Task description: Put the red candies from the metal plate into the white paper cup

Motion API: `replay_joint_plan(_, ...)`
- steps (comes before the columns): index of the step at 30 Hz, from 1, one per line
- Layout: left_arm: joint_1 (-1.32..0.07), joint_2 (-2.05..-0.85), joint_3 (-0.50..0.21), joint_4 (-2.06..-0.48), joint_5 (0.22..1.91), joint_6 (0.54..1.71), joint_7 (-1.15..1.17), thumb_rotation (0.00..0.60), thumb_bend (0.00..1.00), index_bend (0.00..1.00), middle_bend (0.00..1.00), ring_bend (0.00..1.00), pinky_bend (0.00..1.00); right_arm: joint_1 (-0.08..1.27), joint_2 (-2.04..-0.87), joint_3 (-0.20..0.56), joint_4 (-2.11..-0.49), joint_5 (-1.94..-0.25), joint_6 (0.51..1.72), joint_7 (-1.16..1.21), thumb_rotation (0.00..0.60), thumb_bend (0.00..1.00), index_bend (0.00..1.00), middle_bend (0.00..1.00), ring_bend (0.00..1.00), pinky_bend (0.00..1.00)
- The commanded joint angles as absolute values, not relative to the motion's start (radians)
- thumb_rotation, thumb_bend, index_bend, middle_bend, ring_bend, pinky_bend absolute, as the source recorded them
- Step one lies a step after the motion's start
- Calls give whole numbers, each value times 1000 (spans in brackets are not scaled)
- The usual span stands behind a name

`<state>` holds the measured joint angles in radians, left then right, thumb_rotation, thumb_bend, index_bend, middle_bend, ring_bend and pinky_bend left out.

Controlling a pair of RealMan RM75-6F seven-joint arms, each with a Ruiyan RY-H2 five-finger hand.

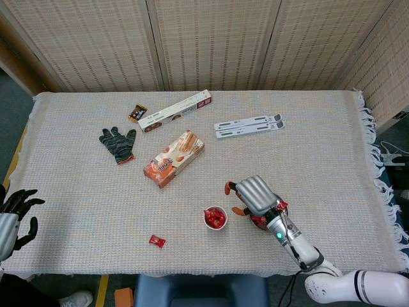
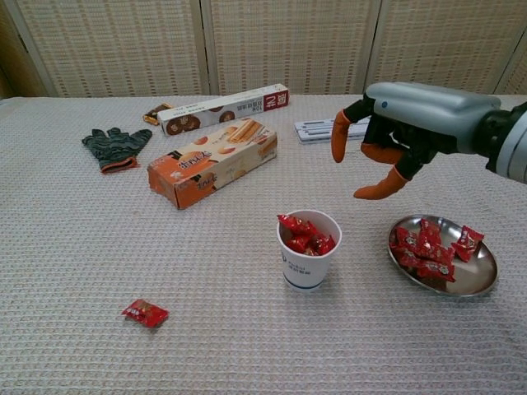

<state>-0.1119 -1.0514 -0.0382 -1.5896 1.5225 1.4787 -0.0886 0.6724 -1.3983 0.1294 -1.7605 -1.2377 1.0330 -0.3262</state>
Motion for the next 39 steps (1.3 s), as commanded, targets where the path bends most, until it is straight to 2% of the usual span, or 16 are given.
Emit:
replay_joint_plan(1, -112, -1052, -38, -1590, 1522, 1478, -86, 600, 621, 293, 132, 93, 302, 679, -1396, 135, -1776, -1215, 1001, -305, 600, 95, 478, 915, 799, 1000)
replay_joint_plan(14, -112, -1050, -36, -1589, 1527, 1480, -93, 600, 620, 294, 133, 93, 302, 810, -1434, 196, -1796, -1123, 798, -217, 600, 95, 493, 915, 799, 1000)
replay_joint_plan(18, -110, -1049, -37, -1589, 1527, 1483, -96, 600, 620, 293, 133, 93, 302, 841, -1458, 211, -1782, -1121, 768, -187, 600, 95, 499, 915, 799, 1000)
replay_joint_plan(27, -109, -1048, -38, -1589, 1526, 1486, -92, 600, 618, 293, 133, 93, 302, 915, -1515, 225, -1706, -1107, 651, -86, 600, 95, 511, 915, 799, 999)
replay_joint_plan(39, -109, -1043, -41, -1592, 1513, 1478, -77, 600, 619, 293, 133, 93, 302, 1075, -1599, 252, -1568, -967, 469, -31, 600, 95, 541, 915, 799, 999)
